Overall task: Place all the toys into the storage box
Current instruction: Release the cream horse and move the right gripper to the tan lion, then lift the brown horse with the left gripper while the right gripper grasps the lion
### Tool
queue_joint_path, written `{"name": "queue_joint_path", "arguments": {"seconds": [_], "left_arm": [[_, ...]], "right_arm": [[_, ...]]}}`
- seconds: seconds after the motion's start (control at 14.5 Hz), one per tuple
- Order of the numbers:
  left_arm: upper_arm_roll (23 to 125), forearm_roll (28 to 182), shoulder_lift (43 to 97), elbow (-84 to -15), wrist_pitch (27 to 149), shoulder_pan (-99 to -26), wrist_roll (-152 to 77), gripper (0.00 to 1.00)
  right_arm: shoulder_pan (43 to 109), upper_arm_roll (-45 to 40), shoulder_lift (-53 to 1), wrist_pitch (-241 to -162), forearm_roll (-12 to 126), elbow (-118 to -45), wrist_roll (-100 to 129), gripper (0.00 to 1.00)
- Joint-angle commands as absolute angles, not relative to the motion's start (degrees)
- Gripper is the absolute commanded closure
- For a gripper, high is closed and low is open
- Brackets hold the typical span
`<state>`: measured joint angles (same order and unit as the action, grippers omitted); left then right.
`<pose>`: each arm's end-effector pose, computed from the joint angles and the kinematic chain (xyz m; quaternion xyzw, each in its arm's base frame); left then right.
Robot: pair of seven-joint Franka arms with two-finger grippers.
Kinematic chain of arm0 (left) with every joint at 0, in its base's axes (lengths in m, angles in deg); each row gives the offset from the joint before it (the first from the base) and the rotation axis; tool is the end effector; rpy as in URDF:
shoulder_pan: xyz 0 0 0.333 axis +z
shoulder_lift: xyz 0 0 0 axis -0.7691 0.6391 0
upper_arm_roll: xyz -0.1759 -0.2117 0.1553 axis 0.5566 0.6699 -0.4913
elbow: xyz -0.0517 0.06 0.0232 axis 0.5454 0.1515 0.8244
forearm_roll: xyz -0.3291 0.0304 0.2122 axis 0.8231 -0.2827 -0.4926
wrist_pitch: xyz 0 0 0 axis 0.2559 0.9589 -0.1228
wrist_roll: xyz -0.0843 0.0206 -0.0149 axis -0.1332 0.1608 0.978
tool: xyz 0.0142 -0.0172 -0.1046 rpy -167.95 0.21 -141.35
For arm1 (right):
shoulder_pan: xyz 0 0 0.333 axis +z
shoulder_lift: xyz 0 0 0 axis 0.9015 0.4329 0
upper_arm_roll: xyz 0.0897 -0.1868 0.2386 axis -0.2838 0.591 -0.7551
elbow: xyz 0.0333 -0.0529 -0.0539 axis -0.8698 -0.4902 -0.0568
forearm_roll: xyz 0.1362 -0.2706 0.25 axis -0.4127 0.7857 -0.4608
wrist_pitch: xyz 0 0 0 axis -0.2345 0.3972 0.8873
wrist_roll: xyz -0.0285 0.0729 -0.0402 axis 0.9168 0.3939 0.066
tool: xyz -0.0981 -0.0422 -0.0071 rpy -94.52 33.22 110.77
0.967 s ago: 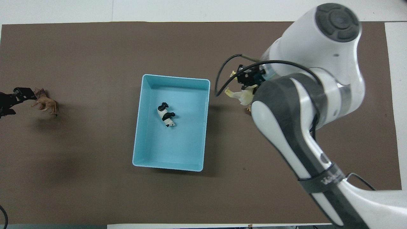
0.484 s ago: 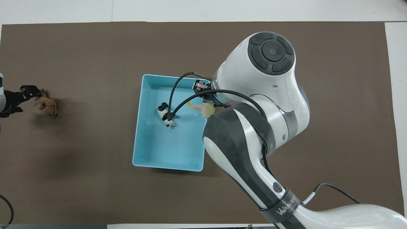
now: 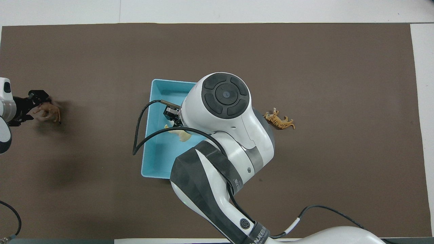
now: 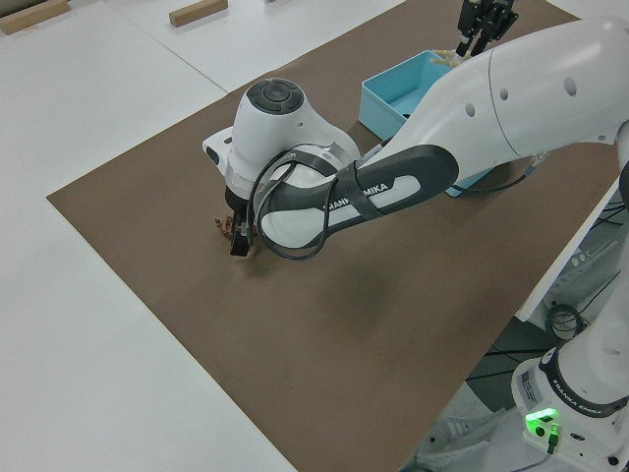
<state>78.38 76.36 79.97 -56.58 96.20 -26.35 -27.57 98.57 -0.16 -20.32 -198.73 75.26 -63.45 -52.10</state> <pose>0.5924 0.1803 0.3031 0.9338 0.3433 0.1002 0.0111 0.5262 0.4371 0.4848 -0.9694 0.2023 0.0379 0.1338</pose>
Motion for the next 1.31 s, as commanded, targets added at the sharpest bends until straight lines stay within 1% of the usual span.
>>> {"name": "queue_joint_path", "arguments": {"seconds": [0.0,0.07,0.21,0.48,0.69,0.76,0.83,0.97,1.04,1.11,1.17,1.24], "left_arm": [[77.9,75.7,79.7,-58.0,98.4,-27.0,-26.3,0.00],[77.9,75.7,79.9,-58.1,99.0,-27.0,-26.3,0.00],[77.9,75.7,80.5,-58.2,99.6,-27.0,-26.3,0.00],[77.9,75.7,81.2,-58.2,100.7,-27.0,-25.8,0.00],[77.9,75.7,81.5,-58.2,100.8,-27.1,-25.6,0.01],[77.9,75.7,81.5,-58.1,100.7,-27.1,-25.6,0.11],[77.9,75.7,81.5,-58.1,100.7,-27.2,-25.6,0.18],[77.9,75.7,81.5,-58.0,100.5,-27.2,-25.6,0.34],[77.9,75.8,81.5,-58.0,100.4,-27.6,-25.6,0.44],[77.9,75.7,81.5,-57.9,100.1,-27.7,-25.6,0.57],[77.9,75.7,81.5,-57.7,100.1,-27.7,-25.6,0.68],[77.9,75.7,81.5,-57.5,99.8,-27.9,-25.7,0.73]], "right_arm": [[97.8,0.7,-21.0,-193.1,75.8,-61.8,-53.3,0.00],[97.3,1.2,-22.1,-192.8,76.0,-61.8,-52.9,0.00],[92.9,2.0,-23.8,-191.3,76.1,-61.9,-49.6,0.00],[84.3,2.2,-24.4,-189.8,77.7,-63.4,-31.7,0.00],[79.6,2.2,-25.4,-189.9,80.2,-66.5,-12.1,0.00],[79.0,2.2,-26.3,-190.6,80.3,-68.6,-5.9,0.00],[78.7,2.2,-27.5,-191.7,81.3,-71.7,-0.3,0.00],[78.5,2.2,-30.1,-197.2,83.8,-78.5,9.4,0.00],[78.6,2.2,-31.2,-200.0,83.9,-81.6,13.8,0.00],[78.6,2.2,-32.5,-204.8,83.9,-85.7,18.7,0.00],[78.6,2.2,-33.3,-208.5,83.9,-88.4,22.3,0.00],[78.7,2.1,-33.9,-211.4,83.9,-90.9,25.7,0.00]]}}
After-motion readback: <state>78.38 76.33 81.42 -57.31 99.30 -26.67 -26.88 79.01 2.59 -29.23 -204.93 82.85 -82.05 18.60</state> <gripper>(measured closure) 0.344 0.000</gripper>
